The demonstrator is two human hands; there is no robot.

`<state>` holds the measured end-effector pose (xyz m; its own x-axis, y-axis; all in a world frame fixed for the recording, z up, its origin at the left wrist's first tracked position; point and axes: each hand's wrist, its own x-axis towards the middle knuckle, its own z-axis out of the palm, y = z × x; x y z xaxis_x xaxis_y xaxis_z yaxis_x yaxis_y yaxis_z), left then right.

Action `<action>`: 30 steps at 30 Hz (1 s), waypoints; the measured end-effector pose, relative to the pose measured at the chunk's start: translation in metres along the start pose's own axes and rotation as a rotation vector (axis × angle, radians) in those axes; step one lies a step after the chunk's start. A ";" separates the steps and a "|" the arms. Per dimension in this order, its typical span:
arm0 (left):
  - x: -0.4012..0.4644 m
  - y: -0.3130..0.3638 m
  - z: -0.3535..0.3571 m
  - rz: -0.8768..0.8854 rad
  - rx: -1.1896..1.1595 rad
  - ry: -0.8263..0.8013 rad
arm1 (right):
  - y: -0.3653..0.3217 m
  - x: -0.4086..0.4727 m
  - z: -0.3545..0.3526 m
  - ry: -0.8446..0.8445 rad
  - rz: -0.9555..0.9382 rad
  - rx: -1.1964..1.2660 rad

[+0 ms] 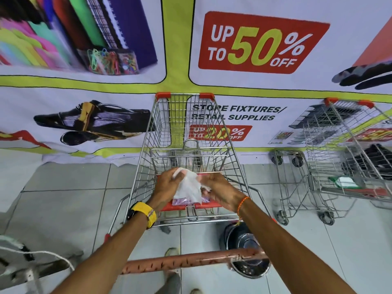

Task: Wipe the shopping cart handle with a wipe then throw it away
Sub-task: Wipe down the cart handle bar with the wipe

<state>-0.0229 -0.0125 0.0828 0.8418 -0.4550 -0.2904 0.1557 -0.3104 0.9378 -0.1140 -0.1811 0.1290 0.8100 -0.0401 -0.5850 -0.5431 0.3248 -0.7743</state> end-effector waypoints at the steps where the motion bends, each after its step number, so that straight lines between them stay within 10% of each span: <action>1: -0.005 0.004 -0.001 -0.001 0.019 0.025 | 0.000 -0.004 0.000 -0.025 -0.032 -0.038; 11: -0.088 0.056 -0.018 0.021 -0.020 -0.049 | -0.012 -0.056 0.010 0.272 -0.172 0.003; 26: -0.215 0.065 -0.049 -0.124 -0.060 -0.041 | 0.036 -0.181 0.026 0.163 -0.201 -0.210; 30: -0.223 0.056 -0.062 -0.165 -0.027 -0.167 | 0.076 -0.190 0.037 0.454 -0.296 -0.367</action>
<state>-0.1702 0.1236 0.2115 0.7066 -0.5326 -0.4660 0.3003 -0.3706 0.8789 -0.3008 -0.1141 0.1899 0.8068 -0.4995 -0.3156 -0.4166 -0.1020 -0.9033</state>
